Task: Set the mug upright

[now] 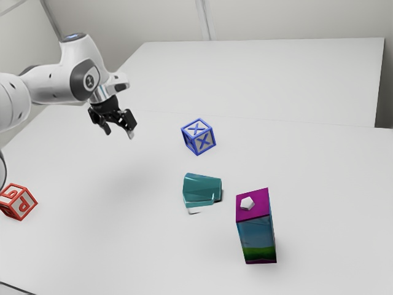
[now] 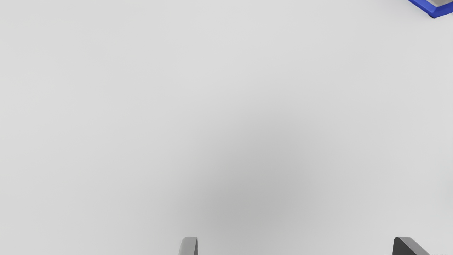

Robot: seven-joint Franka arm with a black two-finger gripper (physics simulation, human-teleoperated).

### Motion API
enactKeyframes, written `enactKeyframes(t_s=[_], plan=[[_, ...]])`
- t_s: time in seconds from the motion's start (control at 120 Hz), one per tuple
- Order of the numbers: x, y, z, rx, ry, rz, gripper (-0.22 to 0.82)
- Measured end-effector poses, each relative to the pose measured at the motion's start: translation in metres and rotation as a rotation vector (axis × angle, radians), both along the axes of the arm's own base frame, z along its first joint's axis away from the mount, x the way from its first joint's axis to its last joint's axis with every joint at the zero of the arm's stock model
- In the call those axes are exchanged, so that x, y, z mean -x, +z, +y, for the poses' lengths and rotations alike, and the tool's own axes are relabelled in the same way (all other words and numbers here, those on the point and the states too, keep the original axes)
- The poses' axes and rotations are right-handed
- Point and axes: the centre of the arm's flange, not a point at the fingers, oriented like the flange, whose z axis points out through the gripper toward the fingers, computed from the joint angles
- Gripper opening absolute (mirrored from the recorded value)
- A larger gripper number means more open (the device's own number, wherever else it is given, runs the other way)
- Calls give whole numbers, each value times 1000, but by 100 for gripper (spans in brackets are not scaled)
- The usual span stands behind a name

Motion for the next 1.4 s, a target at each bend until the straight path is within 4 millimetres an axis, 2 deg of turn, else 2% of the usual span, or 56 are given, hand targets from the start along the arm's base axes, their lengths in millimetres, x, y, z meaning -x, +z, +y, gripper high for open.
enactKeyframes(t_s=[0.2, 0.267, 0.325, 0.383, 0.5, 0.558, 0.633, 0.758, 0.817, 0.883, 0.975, 1.125, 1.4], plan=[[21, -19, 3, 93, 44, 1, 60], [42, -36, -4, 198, 103, 10, 60], [63, -42, -11, 281, 154, 9, 60], [75, -45, -15, 346, 201, 1, 60], [81, -44, -25, 426, 278, -14, 60], [77, -45, -40, 469, 306, -17, 60], [71, -53, -73, 528, 332, -4, 60], [65, -83, -129, 608, 374, 57, 60], [63, -98, -145, 643, 405, 80, 60], [60, -109, -140, 683, 471, 80, 60], [56, -114, -130, 720, 530, 63, 60], [55, -128, -139, 771, 578, 69, 60], [57, -144, -139, 815, 609, 67, 60]])
